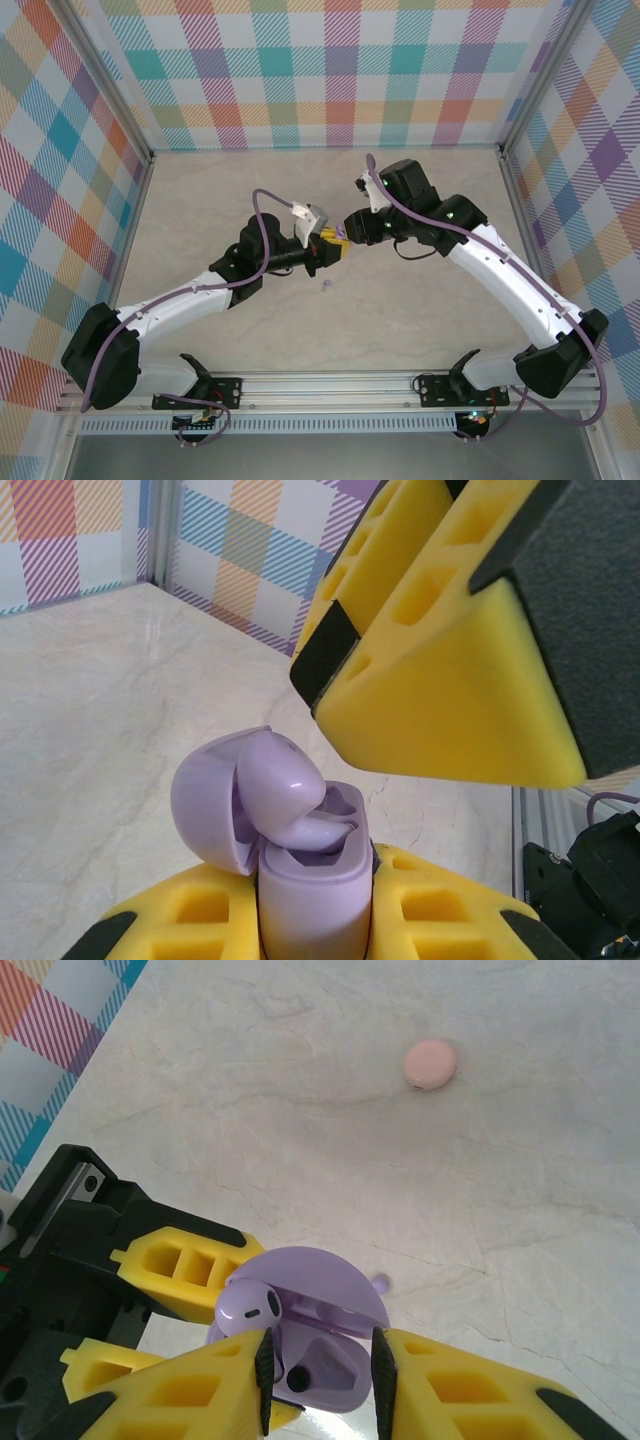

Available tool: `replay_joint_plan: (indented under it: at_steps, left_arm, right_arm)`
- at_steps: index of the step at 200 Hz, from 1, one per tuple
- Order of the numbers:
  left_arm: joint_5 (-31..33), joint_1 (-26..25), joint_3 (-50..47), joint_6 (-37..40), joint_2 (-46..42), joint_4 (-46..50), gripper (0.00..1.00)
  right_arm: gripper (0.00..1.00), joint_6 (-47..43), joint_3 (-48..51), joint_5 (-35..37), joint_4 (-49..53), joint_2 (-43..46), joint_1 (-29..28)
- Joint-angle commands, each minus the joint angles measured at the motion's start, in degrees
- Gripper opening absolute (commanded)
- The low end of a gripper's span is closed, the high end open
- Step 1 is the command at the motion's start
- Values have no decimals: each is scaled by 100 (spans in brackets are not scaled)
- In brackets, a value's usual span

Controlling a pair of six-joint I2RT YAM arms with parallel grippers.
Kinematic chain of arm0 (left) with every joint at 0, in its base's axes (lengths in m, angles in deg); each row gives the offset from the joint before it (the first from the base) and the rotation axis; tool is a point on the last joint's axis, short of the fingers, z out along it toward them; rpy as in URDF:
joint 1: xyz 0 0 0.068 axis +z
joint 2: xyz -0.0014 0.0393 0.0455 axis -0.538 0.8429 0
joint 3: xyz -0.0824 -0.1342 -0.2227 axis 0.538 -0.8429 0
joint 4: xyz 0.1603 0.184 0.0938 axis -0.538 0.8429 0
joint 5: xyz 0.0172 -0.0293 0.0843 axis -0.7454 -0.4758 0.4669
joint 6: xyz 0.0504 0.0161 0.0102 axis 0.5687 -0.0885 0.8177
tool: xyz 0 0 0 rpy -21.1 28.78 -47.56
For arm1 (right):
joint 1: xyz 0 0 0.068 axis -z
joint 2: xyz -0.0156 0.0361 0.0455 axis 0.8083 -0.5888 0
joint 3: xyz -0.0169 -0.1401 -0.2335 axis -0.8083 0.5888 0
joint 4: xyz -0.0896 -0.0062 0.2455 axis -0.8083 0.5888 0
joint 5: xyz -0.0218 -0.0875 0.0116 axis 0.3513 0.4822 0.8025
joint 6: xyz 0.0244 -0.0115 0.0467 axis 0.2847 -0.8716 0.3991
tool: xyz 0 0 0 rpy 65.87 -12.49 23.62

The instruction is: Insert wireless bluetooth earbuds into charging case

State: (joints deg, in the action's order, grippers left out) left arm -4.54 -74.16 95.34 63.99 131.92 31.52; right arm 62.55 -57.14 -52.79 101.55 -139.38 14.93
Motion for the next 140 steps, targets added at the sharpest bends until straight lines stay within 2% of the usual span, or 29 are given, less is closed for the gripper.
replay_joint_plan:
  at_steps: [1,49,73,140]
  left_arm:
    - [54,-102,104,82,-135,-126,5]
    - [-41,-102,173,127,-65,6,4]
    - [-106,-98,192,118,-56,-17,4]
    - [-200,-103,213,135,-74,-2,4]
  right_arm:
    - [33,-61,-55,108,61,142,-37]
    - [40,2,-45,-669,-278,183,-36]
    - [44,103,-122,-641,-261,13,-37]
    - [44,129,-300,-582,-99,-298,-33]
